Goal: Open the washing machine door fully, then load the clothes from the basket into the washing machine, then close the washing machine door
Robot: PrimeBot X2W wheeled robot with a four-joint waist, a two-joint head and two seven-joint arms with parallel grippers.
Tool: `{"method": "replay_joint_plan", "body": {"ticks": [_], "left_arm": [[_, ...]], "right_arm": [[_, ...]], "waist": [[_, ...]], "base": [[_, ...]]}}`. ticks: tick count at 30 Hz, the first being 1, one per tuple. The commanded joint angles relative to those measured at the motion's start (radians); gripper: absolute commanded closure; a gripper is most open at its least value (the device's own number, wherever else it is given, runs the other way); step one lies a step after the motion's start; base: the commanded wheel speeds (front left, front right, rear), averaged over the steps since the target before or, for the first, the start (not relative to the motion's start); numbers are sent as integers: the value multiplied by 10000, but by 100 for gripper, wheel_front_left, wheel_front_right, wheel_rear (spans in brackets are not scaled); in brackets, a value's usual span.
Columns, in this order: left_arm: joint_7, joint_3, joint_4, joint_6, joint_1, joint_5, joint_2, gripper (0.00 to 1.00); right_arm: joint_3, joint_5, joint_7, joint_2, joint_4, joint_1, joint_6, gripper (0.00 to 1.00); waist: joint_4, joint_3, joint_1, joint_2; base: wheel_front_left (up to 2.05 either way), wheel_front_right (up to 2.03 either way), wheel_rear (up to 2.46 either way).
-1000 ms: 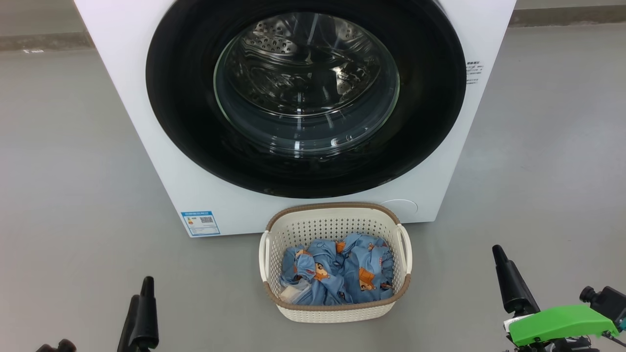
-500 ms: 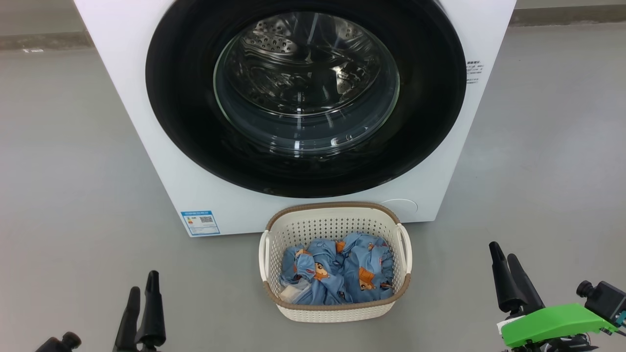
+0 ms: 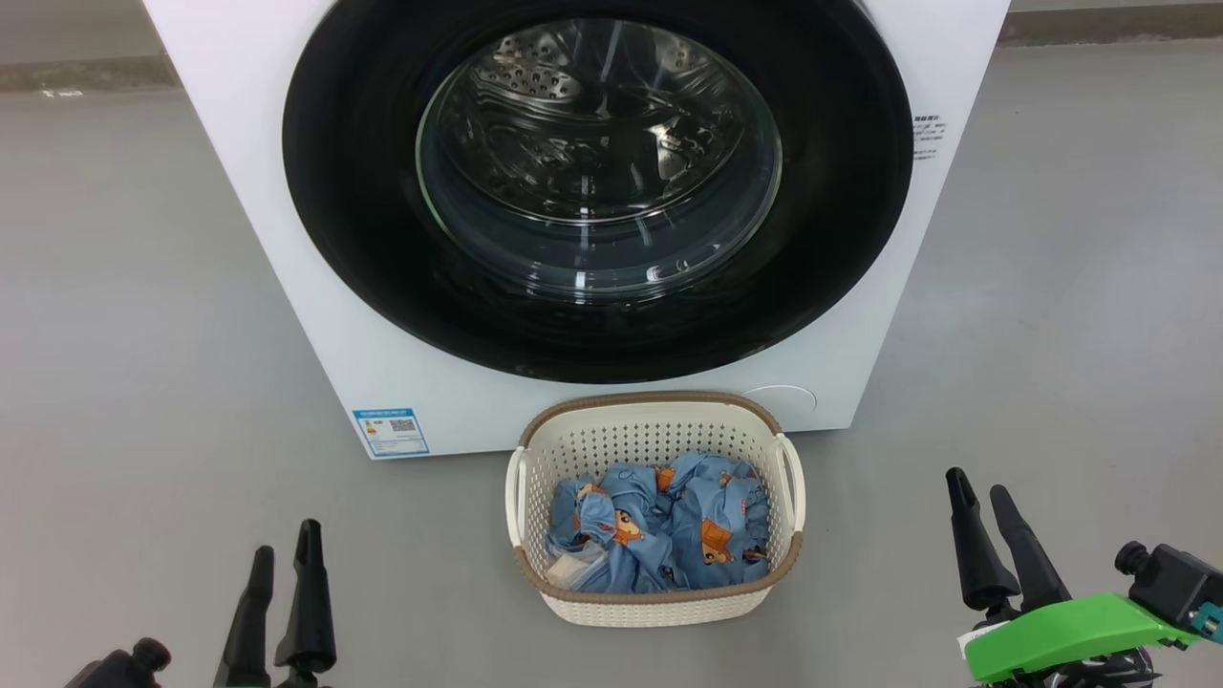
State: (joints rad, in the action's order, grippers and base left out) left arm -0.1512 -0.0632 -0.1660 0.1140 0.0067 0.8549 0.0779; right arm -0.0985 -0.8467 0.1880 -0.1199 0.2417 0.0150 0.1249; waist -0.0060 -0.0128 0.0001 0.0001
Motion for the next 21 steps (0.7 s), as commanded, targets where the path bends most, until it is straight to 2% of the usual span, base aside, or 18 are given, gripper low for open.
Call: {"method": "replay_joint_plan", "body": {"ticks": [1,21], "left_arm": [[-164,191,330,76,-64,-455,193,0],[-669,45,383,125,-10,-2309,273,0]], "right_arm": [[-125,487,173,-47,-315,113,44,0],[62,2557,476,111,-485,-7,51,0]], "waist": [[8,-4,0,-1],[88,14,-1,-1]], "base": [[0,0,0],[0,0,0]]}}
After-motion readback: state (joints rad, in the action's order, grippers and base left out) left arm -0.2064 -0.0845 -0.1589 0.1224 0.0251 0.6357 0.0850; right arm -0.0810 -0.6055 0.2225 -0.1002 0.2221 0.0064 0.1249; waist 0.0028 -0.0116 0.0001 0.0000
